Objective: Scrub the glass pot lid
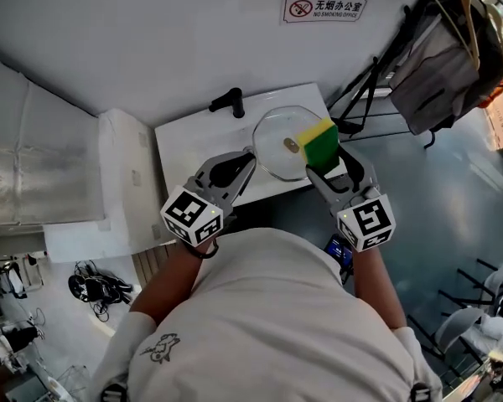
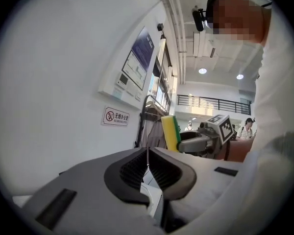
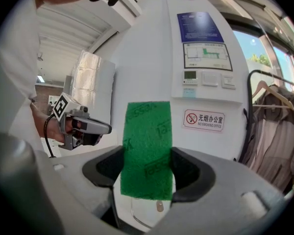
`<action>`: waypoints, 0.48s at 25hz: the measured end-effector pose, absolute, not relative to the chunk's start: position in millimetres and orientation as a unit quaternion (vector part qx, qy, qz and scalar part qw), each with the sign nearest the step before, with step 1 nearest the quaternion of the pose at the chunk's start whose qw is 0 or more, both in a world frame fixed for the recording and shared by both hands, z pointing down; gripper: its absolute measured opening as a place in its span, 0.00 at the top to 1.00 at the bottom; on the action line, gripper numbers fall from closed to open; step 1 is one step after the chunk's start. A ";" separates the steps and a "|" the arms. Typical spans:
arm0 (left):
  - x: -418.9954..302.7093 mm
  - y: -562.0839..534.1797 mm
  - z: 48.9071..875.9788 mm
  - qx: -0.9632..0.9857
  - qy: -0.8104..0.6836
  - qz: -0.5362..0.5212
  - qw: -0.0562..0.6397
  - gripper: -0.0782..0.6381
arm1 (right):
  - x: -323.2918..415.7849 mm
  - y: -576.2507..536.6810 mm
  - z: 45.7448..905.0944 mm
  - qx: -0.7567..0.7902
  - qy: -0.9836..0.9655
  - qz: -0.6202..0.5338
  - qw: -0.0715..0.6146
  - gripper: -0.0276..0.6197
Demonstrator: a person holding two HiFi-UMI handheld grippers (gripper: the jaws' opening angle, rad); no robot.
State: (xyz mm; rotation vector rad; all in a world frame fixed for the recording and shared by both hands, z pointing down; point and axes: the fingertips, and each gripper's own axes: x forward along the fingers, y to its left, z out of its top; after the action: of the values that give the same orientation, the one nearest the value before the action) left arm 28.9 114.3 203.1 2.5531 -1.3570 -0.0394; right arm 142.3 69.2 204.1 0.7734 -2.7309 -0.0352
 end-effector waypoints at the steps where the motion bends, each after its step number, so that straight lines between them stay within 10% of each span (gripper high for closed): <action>1: 42.0 120.8 203.8 0.875 -0.468 -0.012 0.125 0.88 | 156.0 75.2 203.3 0.266 -0.952 -0.013 0.148 0.50; 12: 171.9 198.9 194.7 0.867 -0.484 0.003 0.119 0.89 | 281.2 150.1 220.6 0.211 -0.969 -0.022 0.124 0.50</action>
State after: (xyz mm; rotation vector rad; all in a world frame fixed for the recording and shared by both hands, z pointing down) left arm 171.9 198.9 194.7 2.5353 -1.4143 0.0091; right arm 281.2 150.1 220.6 0.6166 -2.8265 -0.0649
